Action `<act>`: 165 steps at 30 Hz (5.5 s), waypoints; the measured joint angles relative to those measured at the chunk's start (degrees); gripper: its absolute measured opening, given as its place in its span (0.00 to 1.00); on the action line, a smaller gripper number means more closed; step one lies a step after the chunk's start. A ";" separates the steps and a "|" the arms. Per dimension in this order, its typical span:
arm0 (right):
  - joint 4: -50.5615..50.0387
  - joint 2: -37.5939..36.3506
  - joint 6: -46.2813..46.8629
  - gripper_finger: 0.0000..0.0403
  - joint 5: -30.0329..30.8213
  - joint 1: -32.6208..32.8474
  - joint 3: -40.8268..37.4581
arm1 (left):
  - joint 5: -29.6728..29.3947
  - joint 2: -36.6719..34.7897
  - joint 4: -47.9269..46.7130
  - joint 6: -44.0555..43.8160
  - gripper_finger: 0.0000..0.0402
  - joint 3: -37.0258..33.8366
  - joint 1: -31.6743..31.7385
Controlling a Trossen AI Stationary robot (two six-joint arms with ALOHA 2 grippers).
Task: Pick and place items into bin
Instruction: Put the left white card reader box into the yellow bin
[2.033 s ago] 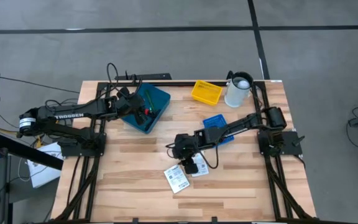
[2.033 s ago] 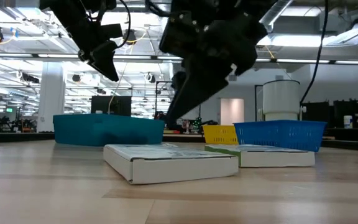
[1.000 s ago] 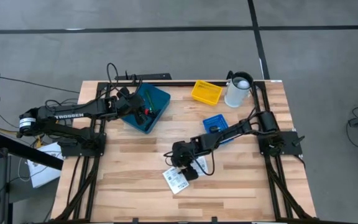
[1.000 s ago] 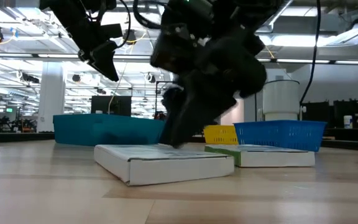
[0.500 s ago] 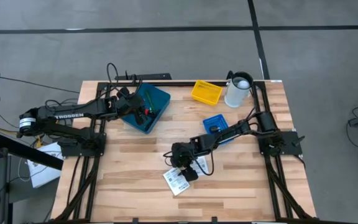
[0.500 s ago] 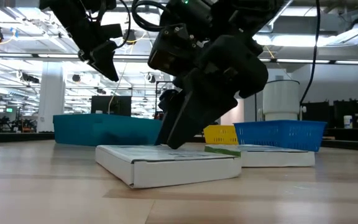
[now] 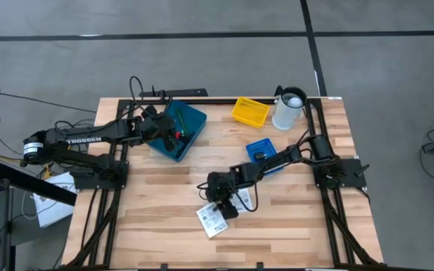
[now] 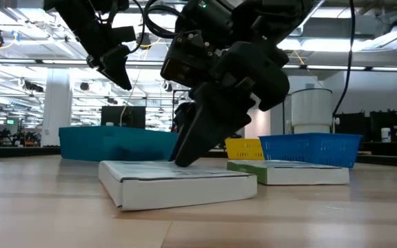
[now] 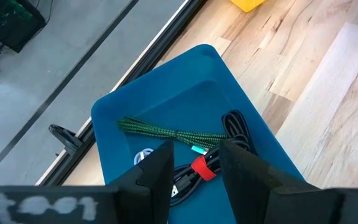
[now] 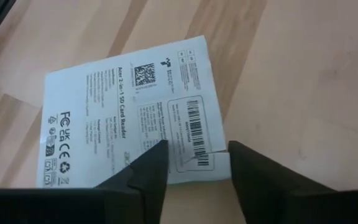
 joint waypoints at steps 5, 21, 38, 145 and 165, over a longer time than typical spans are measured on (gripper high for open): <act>-0.13 0.02 -0.02 0.26 0.26 -0.11 0.00 | 0.00 0.01 0.02 0.00 0.30 0.00 -0.01; -0.31 0.04 0.90 0.01 1.72 -0.13 -0.04 | 0.00 0.00 0.02 0.00 0.30 0.00 0.01; -21.84 -0.13 -0.35 0.00 6.26 0.48 14.04 | -0.02 0.01 0.00 0.00 0.30 0.00 0.01; -79.63 -0.92 -4.94 0.00 53.68 -38.34 44.76 | -0.02 0.02 0.00 0.00 0.30 0.00 0.01; -77.30 -0.98 -4.50 0.01 53.60 -38.21 41.51 | -0.02 0.00 0.00 0.00 0.30 0.00 -0.01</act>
